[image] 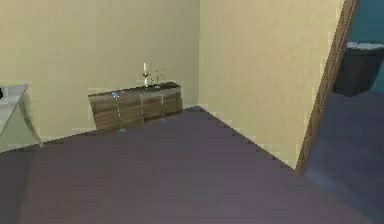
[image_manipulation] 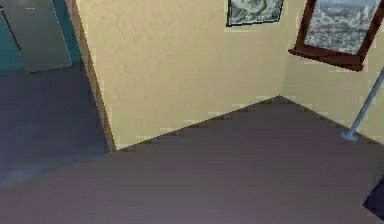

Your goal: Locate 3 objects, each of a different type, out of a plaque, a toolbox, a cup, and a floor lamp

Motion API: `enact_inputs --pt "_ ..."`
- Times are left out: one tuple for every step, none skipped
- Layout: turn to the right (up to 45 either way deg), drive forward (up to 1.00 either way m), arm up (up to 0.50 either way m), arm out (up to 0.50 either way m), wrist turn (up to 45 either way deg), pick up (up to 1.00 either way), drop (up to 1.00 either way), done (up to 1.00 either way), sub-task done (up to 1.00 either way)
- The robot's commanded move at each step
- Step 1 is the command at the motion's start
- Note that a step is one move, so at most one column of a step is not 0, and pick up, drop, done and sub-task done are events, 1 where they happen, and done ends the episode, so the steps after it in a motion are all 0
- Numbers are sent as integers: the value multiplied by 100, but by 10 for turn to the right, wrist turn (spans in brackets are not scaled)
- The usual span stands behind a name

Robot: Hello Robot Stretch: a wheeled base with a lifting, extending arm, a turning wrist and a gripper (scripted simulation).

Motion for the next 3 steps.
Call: enact_inputs --pt "-240 0 0 0 0 0 0 0 0" --pt "0 75 0 0 0 0 0 0 0" --pt "-60 0 0 0 0 0 0 0 0"
